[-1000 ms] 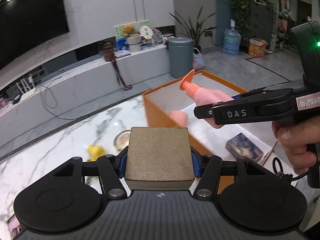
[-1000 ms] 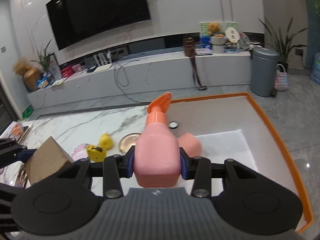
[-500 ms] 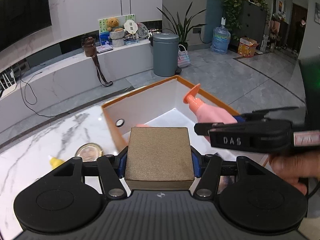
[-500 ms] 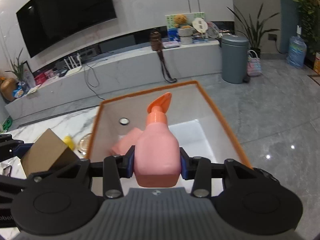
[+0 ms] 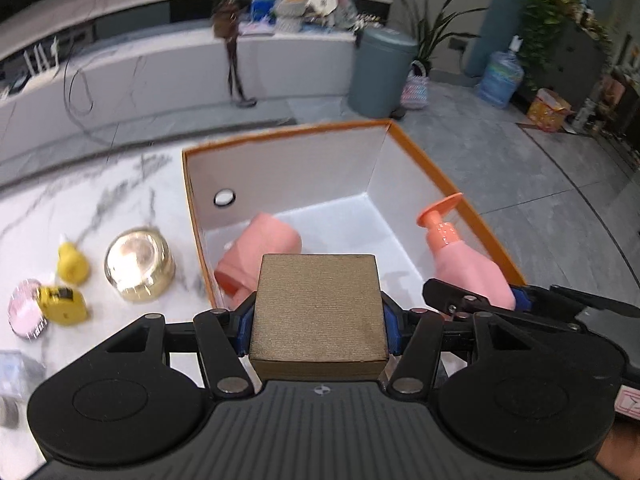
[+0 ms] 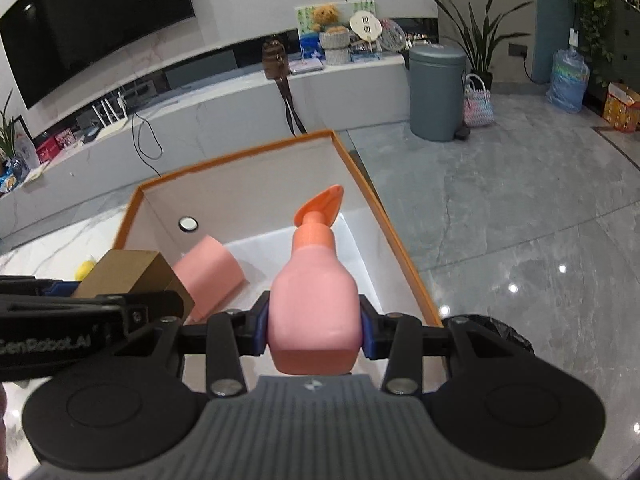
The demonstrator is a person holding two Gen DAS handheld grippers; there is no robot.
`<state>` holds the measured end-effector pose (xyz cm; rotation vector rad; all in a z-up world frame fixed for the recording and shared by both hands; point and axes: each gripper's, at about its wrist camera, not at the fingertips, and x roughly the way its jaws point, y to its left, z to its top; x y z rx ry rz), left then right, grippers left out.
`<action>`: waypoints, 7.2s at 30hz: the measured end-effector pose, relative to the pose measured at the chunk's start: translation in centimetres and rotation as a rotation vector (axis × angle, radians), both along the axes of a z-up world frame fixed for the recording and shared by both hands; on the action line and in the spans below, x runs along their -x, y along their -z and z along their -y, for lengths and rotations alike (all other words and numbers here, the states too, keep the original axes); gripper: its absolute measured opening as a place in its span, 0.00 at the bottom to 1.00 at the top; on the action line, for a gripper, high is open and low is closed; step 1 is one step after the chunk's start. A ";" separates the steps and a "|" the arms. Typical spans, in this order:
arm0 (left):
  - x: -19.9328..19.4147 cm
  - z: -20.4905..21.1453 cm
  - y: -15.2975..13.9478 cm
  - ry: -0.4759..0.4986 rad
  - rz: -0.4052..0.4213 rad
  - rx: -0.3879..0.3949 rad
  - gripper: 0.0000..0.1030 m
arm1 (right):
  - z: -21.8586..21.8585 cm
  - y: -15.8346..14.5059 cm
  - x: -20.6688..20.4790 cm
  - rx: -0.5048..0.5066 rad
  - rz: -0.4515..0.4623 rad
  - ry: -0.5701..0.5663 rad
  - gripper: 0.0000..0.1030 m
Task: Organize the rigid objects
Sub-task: 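Lower both into the orange box and open both grippers, then move the left tool toward the clear cube box while the right tool approaches the yellow tape measure, then close the left gripper on the clear cube box while the right gripper grasps the tape measure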
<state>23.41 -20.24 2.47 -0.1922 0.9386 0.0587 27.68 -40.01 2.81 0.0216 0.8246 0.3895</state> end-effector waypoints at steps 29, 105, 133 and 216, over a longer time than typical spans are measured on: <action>-6.3 3.3 3.9 0.138 -0.116 -0.118 0.65 | -2.0 1.7 -0.2 0.280 0.022 -0.162 0.41; 13.9 -18.4 1.2 -0.083 0.109 -0.085 0.79 | -18.1 -3.6 8.5 0.292 0.262 -0.270 0.51; 17.8 -25.1 5.9 -0.040 0.204 -0.048 0.84 | -26.8 1.5 7.6 0.240 0.173 -0.359 0.60; 15.0 -22.8 7.4 0.059 0.218 -0.145 0.57 | -33.8 5.3 5.5 0.206 0.029 -0.716 0.19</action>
